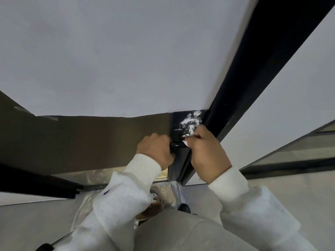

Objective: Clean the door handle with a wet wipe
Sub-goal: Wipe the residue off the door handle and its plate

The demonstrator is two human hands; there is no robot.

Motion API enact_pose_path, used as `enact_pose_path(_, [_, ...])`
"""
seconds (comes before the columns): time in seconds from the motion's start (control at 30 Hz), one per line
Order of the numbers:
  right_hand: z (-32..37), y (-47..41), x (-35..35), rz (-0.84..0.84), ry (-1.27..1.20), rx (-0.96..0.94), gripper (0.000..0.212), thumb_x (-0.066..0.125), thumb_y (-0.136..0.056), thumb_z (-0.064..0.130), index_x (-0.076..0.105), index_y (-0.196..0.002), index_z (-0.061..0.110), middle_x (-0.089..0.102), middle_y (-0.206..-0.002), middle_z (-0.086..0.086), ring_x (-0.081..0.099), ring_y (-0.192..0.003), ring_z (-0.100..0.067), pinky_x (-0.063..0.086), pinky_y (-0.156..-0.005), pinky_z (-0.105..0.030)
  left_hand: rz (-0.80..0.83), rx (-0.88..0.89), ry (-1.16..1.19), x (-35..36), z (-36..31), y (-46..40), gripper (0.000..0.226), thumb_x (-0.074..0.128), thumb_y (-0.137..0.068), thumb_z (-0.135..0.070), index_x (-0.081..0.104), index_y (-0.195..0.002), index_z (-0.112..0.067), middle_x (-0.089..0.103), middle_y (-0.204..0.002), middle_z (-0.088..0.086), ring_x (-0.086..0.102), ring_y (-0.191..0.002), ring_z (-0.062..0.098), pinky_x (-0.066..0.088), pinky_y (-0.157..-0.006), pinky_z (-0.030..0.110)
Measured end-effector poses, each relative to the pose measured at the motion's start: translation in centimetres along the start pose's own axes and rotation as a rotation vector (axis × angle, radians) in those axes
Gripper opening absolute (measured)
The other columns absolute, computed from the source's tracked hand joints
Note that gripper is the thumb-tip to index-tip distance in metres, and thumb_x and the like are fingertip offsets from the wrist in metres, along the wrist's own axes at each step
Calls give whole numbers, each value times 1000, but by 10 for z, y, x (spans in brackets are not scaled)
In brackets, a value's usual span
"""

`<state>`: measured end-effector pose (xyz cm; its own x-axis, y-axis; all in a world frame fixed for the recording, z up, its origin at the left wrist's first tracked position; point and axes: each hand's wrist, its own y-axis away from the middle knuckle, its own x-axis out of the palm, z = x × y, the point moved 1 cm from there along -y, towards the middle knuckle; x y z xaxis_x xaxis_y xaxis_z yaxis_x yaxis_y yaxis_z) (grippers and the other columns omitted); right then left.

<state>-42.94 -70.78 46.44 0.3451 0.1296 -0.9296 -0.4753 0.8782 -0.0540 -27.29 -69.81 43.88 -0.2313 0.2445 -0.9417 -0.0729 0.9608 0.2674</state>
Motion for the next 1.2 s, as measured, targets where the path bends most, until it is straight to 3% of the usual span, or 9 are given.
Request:
enact_pose_path(0.17, [9, -10, -6, 103, 136, 34, 18, 48, -91, -2, 62, -100, 5, 38, -124, -12, 42, -111, -34, 49, -82, -43, 3, 15, 17, 1, 3, 1, 23, 63, -86, -40, 64, -101, -22, 55, -86, 2, 54, -78, 27, 52, -72, 37])
enact_pose_path(0.3, [-20, 11, 8, -132, -76, -69, 20, 61, -87, 2, 72, -104, 7, 54, -102, -9, 59, -89, -30, 46, -72, -28, -30, 30, 63, 2, 3, 3, 11, 62, -83, -37, 60, -88, -27, 57, -82, 3, 63, -84, 32, 53, -70, 37])
enact_pose_path(0.43, [-39, 26, 18, -511, -464, 145, 20, 61, -94, 16, 74, -109, 20, 68, -97, -2, 67, -86, -17, 54, -81, -30, -10, 37, 72, 5, 6, 1, 18, 59, -82, -38, 64, -95, -28, 63, -89, 7, 62, -88, 34, 54, -77, 39])
enact_pose_path(0.53, [-39, 18, 21, -622, -437, 218, 14, 67, -92, 16, 75, -104, 17, 70, -92, -4, 66, -78, -17, 47, -79, -15, -2, 25, 61, 4, 4, -2, 11, 60, -82, -38, 60, -89, -29, 55, -85, 4, 59, -88, 33, 50, -73, 35])
enact_pose_path(0.67, [-30, 11, 26, -567, -290, 147, 15, 68, -91, 13, 77, -102, 10, 72, -92, -8, 65, -79, -19, 37, -79, -7, 12, 14, 24, 3, 2, -4, 11, 59, -82, -39, 59, -86, -28, 51, -83, 2, 57, -87, 31, 50, -74, 36])
enact_pose_path(0.83, [-15, -8, 19, -406, -255, 139, 16, 63, -91, 16, 78, -95, 11, 66, -96, -13, 66, -77, -31, 54, -76, -32, -9, 19, -2, 3, 2, -3, 11, 62, -81, -36, 58, -86, -27, 53, -81, 2, 56, -78, 30, 49, -69, 34])
enact_pose_path(1.0, [8, -21, 14, -214, 1, 188, 8, 61, -84, 3, 67, -81, 4, 54, -109, -16, 55, -95, -37, 49, -67, -36, -26, 22, -15, 5, 4, -6, 17, 65, -83, -35, 64, -93, -23, 48, -73, -2, 52, -72, 27, 46, -66, 34])
enact_pose_path(1.1, [-2, -13, 15, -263, -78, 142, 12, 63, -86, 5, 71, -78, 5, 57, -95, -13, 59, -76, -33, 52, -64, -35, -25, 46, 16, 5, 5, -4, 14, 65, -83, -32, 65, -93, -23, 47, -71, -3, 57, -75, 28, 46, -66, 33])
enact_pose_path(1.2, [-8, -1, 10, -345, -125, 158, 17, 65, -88, 12, 73, -73, 13, 56, -73, -3, 54, -59, -23, 32, -55, -24, -33, 57, 42, 4, 6, -2, 11, 63, -81, -29, 66, -91, -25, 47, -73, -1, 59, -81, 32, 47, -69, 33])
